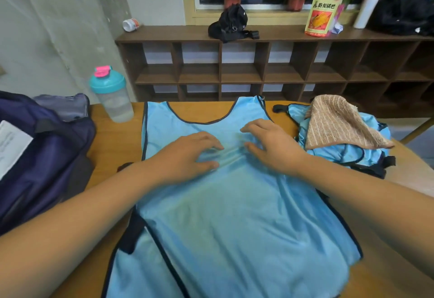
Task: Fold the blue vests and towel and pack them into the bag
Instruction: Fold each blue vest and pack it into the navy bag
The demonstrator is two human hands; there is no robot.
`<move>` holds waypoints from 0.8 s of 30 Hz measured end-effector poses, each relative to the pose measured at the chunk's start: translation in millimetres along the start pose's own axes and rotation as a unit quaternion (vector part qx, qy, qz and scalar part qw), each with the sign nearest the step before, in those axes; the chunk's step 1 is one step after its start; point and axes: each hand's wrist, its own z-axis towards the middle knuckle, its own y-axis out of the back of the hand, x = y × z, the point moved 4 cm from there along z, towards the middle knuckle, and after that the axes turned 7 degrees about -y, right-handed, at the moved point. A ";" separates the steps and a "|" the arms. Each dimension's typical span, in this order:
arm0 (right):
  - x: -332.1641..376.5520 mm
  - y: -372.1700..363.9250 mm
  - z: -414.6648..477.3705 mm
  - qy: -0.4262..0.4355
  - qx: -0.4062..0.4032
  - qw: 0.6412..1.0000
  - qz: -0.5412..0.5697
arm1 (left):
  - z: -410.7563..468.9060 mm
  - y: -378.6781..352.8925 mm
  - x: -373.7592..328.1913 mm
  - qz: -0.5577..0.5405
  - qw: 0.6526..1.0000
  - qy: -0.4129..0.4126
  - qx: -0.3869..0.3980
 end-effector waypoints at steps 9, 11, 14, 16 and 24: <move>19.7 51.5 -155.9 0.076 0.008 0.995 0.067 | -123.0 -13.3 -109.8 -0.037 0.994 -0.082 0.055; 19.6 55.3 -181.4 0.073 0.016 0.994 0.076 | -138.4 -23.3 -124.9 -0.038 0.993 -0.093 0.062; 21.7 55.4 -211.7 0.070 0.049 0.993 0.079 | -149.9 -40.1 -141.5 -0.030 0.992 -0.101 0.076; 22.6 53.3 -228.5 0.080 0.059 0.993 0.070 | -153.8 -50.5 -149.7 -0.013 0.990 -0.109 0.090; 23.1 51.1 -262.0 0.103 0.064 0.992 0.017 | -157.5 -39.1 -154.7 -0.026 0.995 -0.075 0.064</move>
